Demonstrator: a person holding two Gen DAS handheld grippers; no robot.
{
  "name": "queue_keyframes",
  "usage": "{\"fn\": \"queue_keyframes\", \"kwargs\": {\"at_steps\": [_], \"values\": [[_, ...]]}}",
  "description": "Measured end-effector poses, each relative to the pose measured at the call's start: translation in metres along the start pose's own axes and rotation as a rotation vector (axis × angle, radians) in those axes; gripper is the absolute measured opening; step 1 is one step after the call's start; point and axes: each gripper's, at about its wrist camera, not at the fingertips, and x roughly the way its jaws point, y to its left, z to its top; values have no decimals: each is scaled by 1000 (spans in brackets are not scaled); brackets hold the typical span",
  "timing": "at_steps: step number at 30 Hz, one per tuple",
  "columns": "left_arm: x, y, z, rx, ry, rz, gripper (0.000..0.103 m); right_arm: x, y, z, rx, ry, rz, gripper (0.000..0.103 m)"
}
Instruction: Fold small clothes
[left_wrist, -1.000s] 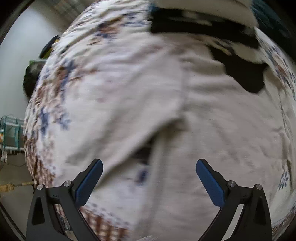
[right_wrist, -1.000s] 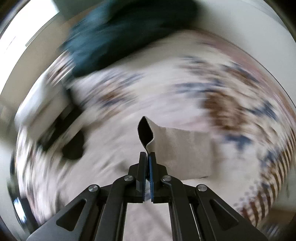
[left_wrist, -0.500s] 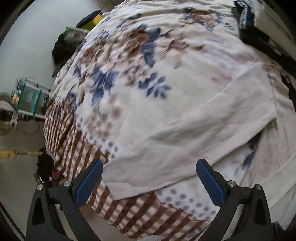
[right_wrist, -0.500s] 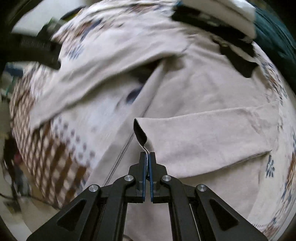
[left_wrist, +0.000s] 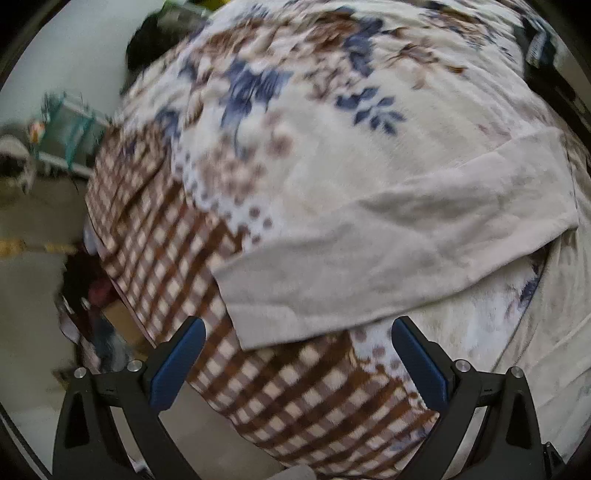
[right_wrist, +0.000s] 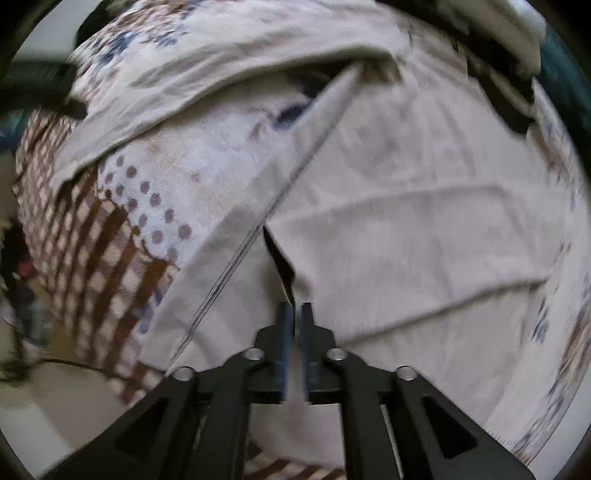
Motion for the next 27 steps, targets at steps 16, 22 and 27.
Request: {"fn": "queue_keyframes", "kwargs": {"at_steps": [16, 22, 27], "values": [[125, 92, -26, -871, 306, -551, 93, -56, -187, -13, 619, -36, 21, 68], [109, 91, -27, -875, 193, -418, 17, -71, -235, -26, 694, -48, 16, 68], [47, 75, -6, -695, -55, -333, 5, -77, -245, -43, 694, -52, 27, 68]]}}
